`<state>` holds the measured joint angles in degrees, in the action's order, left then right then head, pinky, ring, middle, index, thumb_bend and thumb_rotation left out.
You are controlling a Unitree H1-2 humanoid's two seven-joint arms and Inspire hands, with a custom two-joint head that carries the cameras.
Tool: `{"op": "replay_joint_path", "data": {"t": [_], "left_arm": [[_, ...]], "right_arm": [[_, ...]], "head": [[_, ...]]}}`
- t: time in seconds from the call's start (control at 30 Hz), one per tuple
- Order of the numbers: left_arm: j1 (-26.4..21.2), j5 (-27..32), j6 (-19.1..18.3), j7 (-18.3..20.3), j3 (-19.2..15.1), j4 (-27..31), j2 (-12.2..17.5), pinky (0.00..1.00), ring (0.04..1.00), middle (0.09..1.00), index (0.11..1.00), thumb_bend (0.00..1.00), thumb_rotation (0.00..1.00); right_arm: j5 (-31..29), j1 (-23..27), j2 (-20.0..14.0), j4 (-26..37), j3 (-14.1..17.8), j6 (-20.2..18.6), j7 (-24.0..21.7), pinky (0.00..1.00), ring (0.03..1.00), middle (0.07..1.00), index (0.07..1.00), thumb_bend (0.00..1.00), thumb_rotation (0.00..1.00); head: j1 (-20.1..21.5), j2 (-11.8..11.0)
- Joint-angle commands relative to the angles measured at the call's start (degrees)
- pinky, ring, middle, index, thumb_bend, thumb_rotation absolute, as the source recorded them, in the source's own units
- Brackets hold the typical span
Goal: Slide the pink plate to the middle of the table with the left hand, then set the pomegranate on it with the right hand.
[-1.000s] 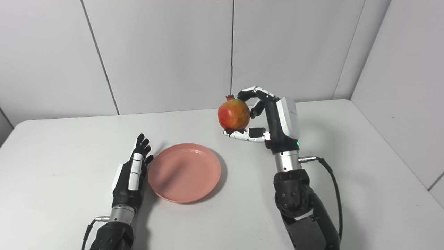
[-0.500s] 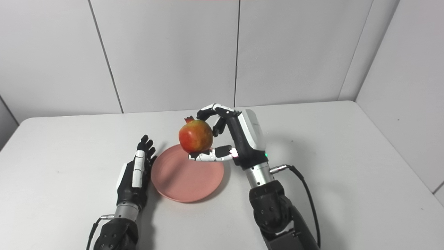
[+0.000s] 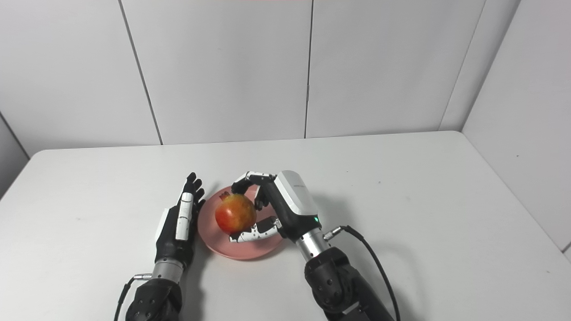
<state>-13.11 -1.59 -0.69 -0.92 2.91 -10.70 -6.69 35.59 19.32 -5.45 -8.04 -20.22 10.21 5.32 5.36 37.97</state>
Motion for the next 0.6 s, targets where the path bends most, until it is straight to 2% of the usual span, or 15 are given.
{"op": "replay_joint_path", "data": {"t": [0.0,0.13,0.3,0.57], "left_arm": [[-1.5,-1.1,3.2,-0.5,0.6,1.3,0.1,0.99,1.0,1.0,1.0,0.69,1.0],[-1.3,-2.5,4.4,-1.0,1.1,1.5,0.2,0.99,1.0,1.0,1.0,0.68,1.0],[-1.2,-3.3,3.7,-1.4,1.2,2.0,0.1,0.99,1.0,1.0,1.0,0.7,1.0],[-1.2,-3.4,4.2,-1.6,1.4,1.9,0.0,0.99,1.0,1.0,1.0,0.7,1.0]], "right_arm": [[1.4,3.3,-0.4,0.2,-0.1,3.0,1.3,0.29,0.364,0.434,0.53,0.52,0.0],[1.9,3.5,-0.9,-0.5,-0.1,2.2,0.5,0.3,0.379,0.44,0.528,0.52,0.0],[2.2,4.0,-1.7,-1.3,0.1,1.7,-0.4,0.29,0.373,0.433,0.529,0.52,0.0],[2.7,5.2,-2.9,-2.6,-0.3,2.1,-1.4,0.29,0.368,0.431,0.53,0.52,0.0]], "head": [[-0.2,0.1],[-0.4,0.7],[-0.4,1.3],[-0.5,0.8]]}}
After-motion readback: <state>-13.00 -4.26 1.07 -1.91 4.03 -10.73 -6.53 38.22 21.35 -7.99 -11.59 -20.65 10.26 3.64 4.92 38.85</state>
